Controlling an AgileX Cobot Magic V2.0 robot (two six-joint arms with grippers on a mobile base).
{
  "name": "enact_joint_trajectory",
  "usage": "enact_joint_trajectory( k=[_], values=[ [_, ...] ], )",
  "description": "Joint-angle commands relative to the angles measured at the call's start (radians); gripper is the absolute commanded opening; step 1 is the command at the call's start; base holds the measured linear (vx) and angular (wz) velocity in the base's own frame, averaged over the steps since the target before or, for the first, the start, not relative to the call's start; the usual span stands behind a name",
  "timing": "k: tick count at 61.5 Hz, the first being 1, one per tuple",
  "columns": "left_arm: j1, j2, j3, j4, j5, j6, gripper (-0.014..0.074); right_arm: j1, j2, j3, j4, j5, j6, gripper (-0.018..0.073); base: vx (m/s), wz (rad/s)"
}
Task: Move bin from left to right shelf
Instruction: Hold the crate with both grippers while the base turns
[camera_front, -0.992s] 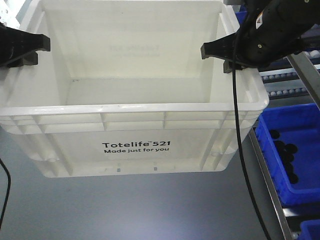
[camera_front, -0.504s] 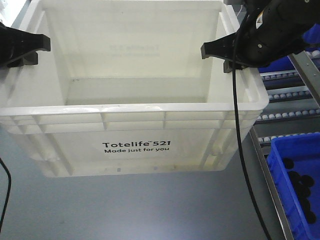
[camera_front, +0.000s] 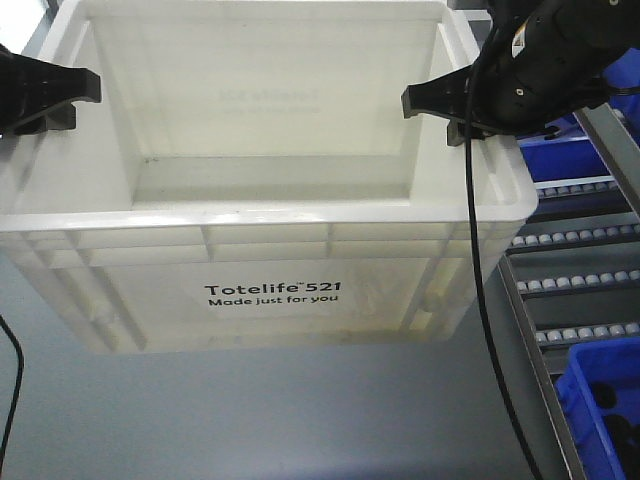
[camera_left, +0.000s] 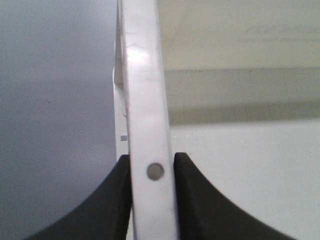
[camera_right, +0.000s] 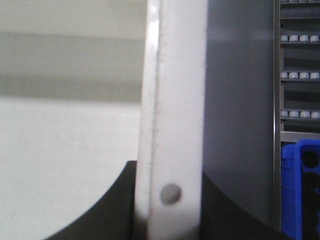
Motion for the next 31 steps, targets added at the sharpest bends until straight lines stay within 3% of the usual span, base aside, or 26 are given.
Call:
enact_joint_trajectory(
  k=[1,31],
  values=[
    [0.0,-0.044,-0.04,0.017,-0.102,0.014,0.0148,-0.007,-0.054,-0.036,-0.074,-0.087,-0.008,0.0083,0.36,0.0],
    [0.0,-0.044,-0.04,0.017,-0.102,0.014,0.0148,-0.007,-0.054,-0.036,-0.074,-0.087,-0.008,0.0083,0.35,0.01]
  ],
)
